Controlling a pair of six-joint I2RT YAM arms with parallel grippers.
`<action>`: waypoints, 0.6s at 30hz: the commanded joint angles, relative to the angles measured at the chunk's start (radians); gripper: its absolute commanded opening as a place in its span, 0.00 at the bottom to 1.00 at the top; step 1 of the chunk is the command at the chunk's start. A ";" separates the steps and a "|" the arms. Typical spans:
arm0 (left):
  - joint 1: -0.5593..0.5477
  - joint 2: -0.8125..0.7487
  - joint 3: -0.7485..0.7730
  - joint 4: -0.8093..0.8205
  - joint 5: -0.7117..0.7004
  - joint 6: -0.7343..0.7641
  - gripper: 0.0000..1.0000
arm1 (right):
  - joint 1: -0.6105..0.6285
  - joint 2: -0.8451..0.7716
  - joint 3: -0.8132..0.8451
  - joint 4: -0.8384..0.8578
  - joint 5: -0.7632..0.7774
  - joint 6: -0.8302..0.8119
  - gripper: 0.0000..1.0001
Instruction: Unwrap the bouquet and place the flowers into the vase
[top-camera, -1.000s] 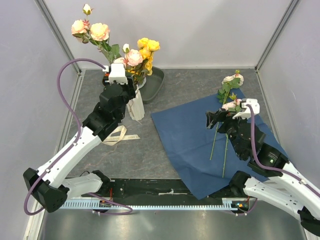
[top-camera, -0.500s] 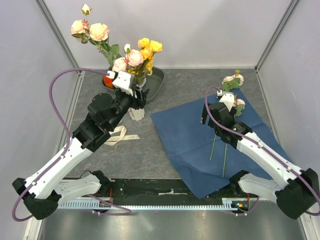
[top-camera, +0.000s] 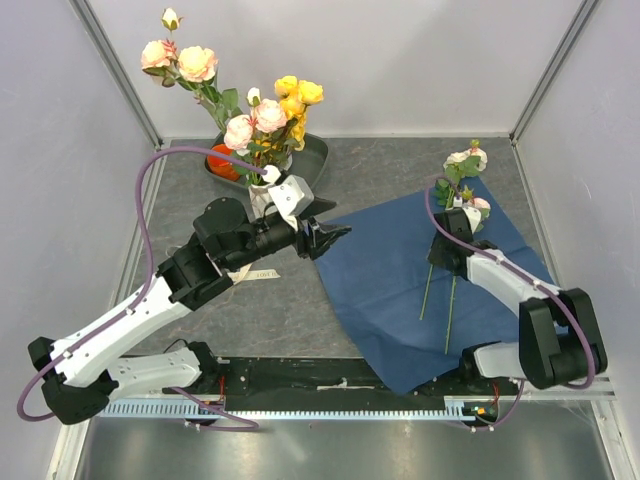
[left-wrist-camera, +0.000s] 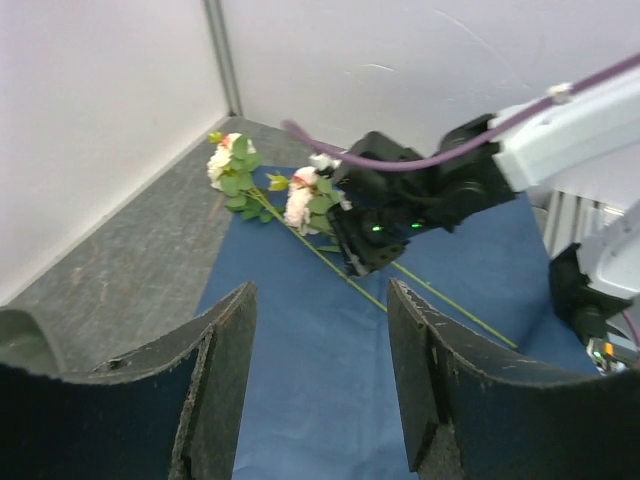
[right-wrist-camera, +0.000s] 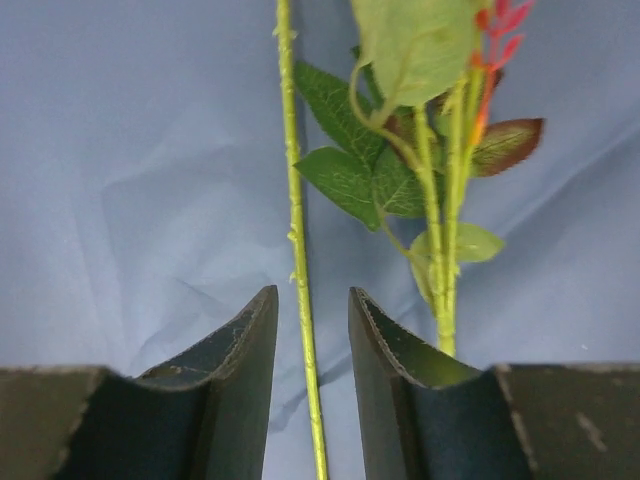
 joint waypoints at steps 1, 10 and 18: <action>-0.034 0.006 0.049 0.012 0.056 0.013 0.61 | -0.001 0.082 0.030 0.086 -0.029 -0.017 0.41; -0.057 0.012 0.055 -0.002 0.036 0.030 0.60 | -0.001 0.179 0.032 0.152 0.071 -0.046 0.36; -0.057 0.024 0.055 -0.005 0.027 0.033 0.60 | 0.000 0.209 0.035 0.189 0.039 -0.052 0.10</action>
